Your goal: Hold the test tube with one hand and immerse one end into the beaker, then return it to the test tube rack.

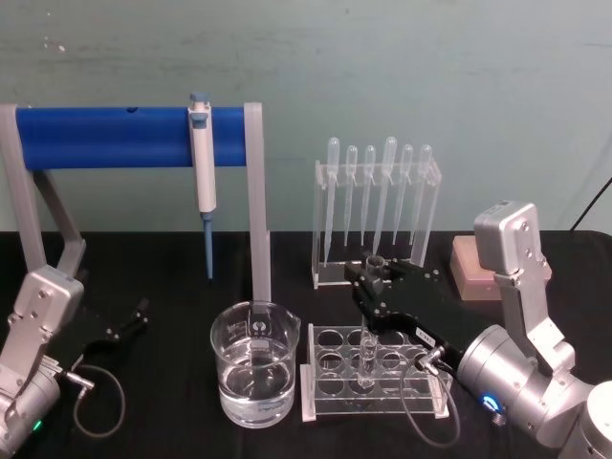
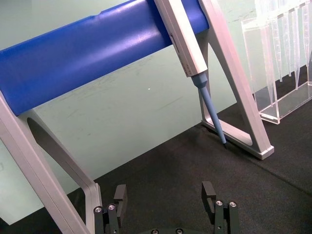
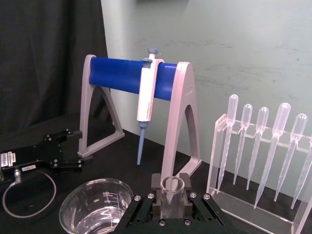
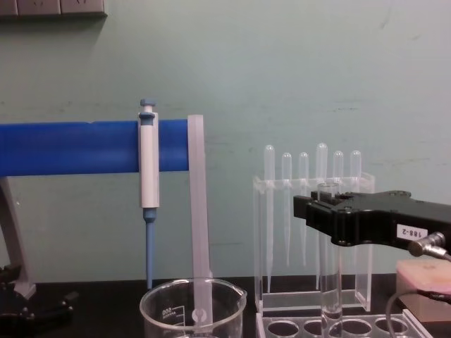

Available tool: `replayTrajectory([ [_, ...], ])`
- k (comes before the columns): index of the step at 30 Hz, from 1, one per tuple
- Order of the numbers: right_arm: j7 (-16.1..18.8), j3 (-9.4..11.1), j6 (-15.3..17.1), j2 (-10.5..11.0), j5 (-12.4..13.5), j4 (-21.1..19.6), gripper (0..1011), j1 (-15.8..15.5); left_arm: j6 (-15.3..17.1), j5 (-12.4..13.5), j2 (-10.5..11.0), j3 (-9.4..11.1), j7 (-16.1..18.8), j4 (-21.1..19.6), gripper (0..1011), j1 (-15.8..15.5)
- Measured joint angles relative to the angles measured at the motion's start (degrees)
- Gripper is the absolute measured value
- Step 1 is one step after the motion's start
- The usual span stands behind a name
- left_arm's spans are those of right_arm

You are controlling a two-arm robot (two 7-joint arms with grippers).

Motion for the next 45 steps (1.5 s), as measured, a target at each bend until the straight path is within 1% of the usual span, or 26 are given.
replayTrajectory([
  [15, 0.0, 0.2, -1.8, -0.9, -0.2, 1.2, 224, -0.5, 0.0, 0.0, 0.0, 0.0, 0.0, 0.0, 1000, 0.0],
  [24, 0.0, -0.2, -2.2, -0.8, -1.4, 1.5, 224, -0.4, 0.0, 0.0, 0.0, 0.0, 0.0, 0.0, 1000, 0.0],
  [31, 0.0, -0.5, -1.5, -0.9, -2.2, 1.7, 224, -0.3, 0.0, 0.0, 0.0, 0.0, 0.0, 0.0, 1000, 0.0],
  [45, 0.2, -0.5, 0.7, -1.1, -2.2, 1.9, 224, -0.3, 0.0, 0.0, 0.0, 0.0, 0.0, 0.0, 1000, 0.0],
])
